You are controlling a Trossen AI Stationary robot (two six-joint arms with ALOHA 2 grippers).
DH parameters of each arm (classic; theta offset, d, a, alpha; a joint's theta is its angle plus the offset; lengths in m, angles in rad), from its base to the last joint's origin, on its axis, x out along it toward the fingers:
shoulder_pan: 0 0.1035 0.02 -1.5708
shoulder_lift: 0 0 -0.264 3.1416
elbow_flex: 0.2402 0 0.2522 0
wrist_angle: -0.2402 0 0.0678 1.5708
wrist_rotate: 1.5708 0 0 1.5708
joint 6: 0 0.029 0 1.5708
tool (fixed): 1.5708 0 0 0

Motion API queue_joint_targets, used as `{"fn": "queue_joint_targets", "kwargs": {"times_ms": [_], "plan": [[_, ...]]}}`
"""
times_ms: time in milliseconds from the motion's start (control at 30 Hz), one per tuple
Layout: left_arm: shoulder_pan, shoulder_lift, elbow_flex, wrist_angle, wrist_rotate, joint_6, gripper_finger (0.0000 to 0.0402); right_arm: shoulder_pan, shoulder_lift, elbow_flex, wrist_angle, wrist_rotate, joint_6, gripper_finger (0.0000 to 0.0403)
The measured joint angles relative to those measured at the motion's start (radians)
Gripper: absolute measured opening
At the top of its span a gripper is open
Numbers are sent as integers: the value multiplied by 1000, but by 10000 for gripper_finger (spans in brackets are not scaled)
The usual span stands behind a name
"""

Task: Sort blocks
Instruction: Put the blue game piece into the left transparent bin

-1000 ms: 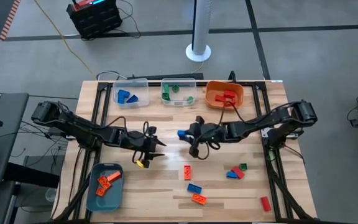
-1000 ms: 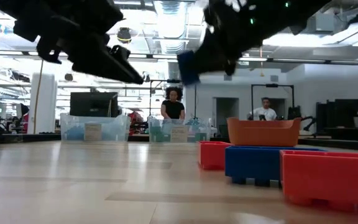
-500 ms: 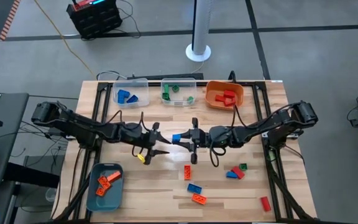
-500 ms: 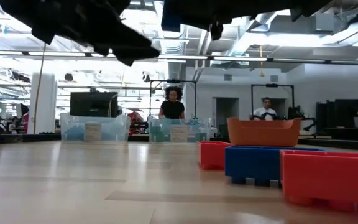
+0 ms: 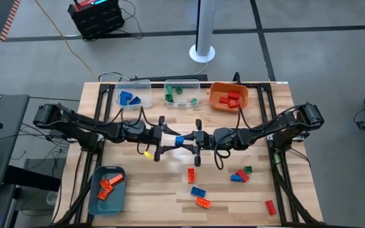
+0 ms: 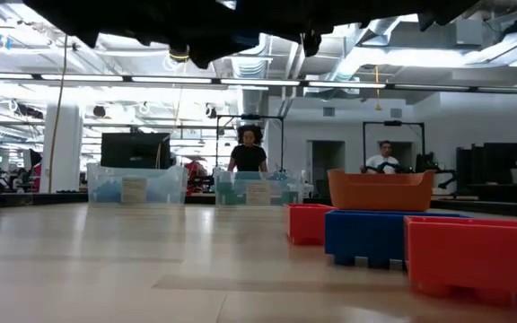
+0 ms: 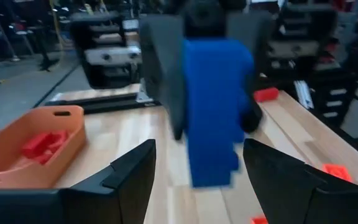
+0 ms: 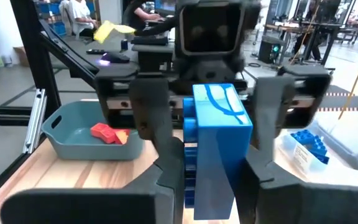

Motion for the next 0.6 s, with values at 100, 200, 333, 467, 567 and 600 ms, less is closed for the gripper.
{"fn": "queue_joint_targets", "kwargs": {"times_ms": [100,200,333,467,567,600], "plan": [[10,30,27,1,0,0,238,0,0,0,1,0,-3,100],[12,83,44,-11,12,0,238,0,0,0,1,0,-11,100],[11,138,77,-8,16,23,238,0,0,0,-10,0,-10,100],[11,147,95,-7,16,34,238,0,0,0,-30,0,-9,100],[11,142,100,1,16,37,237,1,0,0,-38,9,-10,100],[11,141,100,4,16,41,235,0,0,0,-41,9,-10,100]]}}
